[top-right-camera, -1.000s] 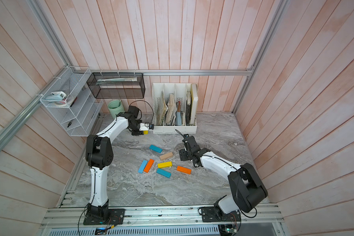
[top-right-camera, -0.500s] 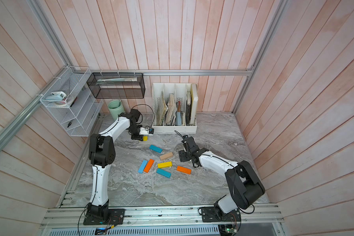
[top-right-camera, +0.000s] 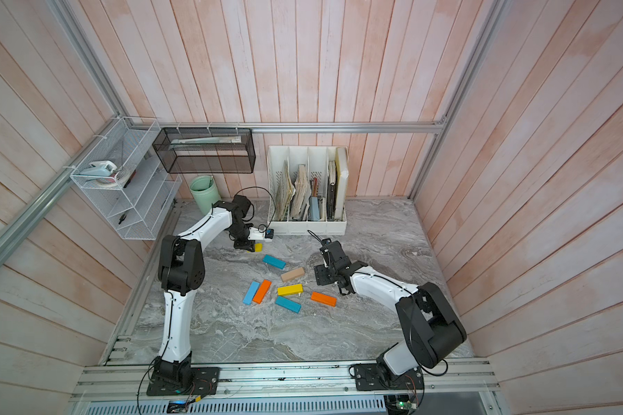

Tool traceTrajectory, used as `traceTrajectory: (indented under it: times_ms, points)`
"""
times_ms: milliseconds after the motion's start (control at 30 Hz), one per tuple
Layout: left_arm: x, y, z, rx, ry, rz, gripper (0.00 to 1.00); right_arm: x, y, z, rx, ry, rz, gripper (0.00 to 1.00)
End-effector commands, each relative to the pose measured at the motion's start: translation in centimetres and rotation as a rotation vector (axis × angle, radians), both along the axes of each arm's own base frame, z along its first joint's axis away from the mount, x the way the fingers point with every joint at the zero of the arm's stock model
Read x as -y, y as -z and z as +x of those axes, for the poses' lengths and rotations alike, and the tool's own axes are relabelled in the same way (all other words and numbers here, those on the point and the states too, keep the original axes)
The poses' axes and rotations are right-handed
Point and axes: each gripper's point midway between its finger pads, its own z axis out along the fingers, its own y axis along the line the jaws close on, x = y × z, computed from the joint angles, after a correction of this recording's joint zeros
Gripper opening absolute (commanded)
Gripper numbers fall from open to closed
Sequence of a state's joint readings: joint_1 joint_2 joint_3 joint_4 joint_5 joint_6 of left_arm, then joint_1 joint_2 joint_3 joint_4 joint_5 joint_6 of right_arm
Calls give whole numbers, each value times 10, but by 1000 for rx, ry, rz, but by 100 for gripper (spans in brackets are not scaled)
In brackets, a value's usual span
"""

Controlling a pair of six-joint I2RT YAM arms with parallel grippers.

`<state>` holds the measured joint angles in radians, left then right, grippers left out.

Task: Assemble a giraffe with building blocks
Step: Place the building block at the center of the board, then assemble the building block at the center of the board.

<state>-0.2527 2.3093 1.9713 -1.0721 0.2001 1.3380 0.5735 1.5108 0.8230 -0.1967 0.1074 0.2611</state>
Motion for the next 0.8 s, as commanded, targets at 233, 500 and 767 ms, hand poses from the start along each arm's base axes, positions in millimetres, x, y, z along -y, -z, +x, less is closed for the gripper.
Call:
traceTrajectory:
  times_ms: [233,500,767]
  points:
    - [4,8,-6,-16,-14,2,100,-2,2,-6,-7,-7,13,73]
    - [32,-76,1,153,-90,-10,100,-16,-16,-5,53,-51,-44,72]
    - [61,-216,20,279,-544,-513,100,-82,-44,-1,95,-313,-55,73]
